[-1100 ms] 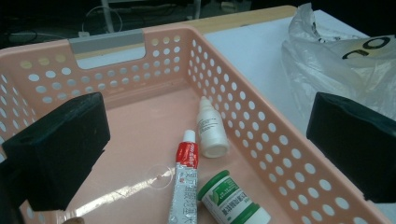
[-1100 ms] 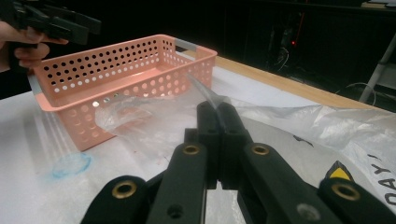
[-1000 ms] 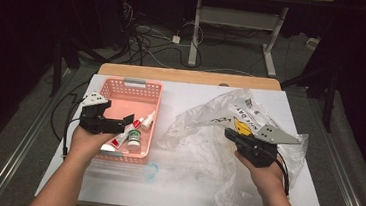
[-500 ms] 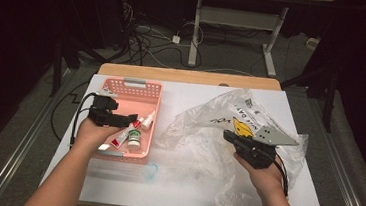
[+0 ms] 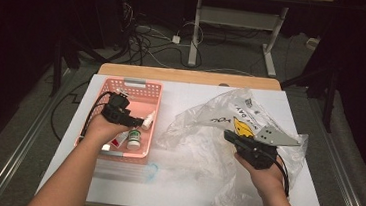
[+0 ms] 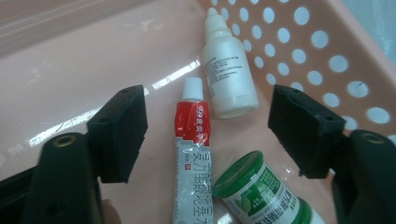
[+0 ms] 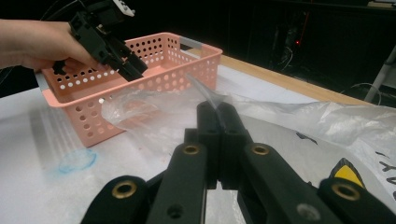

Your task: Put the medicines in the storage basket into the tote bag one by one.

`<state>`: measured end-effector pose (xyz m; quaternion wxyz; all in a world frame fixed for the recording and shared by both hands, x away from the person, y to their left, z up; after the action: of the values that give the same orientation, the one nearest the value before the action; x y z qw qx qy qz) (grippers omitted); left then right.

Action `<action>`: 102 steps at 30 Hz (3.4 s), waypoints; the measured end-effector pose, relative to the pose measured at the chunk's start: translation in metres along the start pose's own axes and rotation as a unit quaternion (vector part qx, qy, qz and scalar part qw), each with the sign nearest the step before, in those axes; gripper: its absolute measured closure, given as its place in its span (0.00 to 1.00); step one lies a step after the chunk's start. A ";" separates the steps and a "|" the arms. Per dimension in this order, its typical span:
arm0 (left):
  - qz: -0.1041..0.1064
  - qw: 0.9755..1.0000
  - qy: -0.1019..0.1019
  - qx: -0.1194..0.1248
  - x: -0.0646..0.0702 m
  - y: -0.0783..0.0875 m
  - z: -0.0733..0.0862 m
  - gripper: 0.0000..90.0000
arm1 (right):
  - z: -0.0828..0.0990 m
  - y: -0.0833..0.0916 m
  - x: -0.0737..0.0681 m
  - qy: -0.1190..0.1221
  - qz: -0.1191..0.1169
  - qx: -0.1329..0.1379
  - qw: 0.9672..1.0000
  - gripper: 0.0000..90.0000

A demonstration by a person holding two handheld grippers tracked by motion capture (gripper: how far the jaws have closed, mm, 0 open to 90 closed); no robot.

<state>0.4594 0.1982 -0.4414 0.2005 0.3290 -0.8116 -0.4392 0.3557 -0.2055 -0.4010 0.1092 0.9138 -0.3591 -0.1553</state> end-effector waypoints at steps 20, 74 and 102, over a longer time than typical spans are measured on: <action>0.030 0.997 0.021 -0.061 -0.014 -0.019 0.006 0.51 | -0.001 0.002 0.001 -0.001 0.003 0.003 1.000 1.00; -0.041 0.991 -0.008 -0.126 -0.011 -0.026 0.004 0.73 | 0.001 0.000 -0.001 -0.003 0.002 -0.001 1.000 1.00; -0.060 0.997 -0.003 0.048 0.000 0.015 0.006 0.73 | 0.000 0.001 -0.001 -0.004 0.004 0.002 1.000 1.00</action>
<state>0.4504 0.2077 -0.4320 0.1553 0.3845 -0.8111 -0.4124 0.3543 -0.2058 -0.4010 0.1066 0.9122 -0.3631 -0.1574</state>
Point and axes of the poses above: each handheld gripper's, and its own axes: y roughly backward along the jaws, z roughly out of its underside, x roughly to its right, the point moved 2 cm from there along -y, roughly forward along the jaws, and after that the axes turned 12 degrees about -y, right-handed, at the moved point
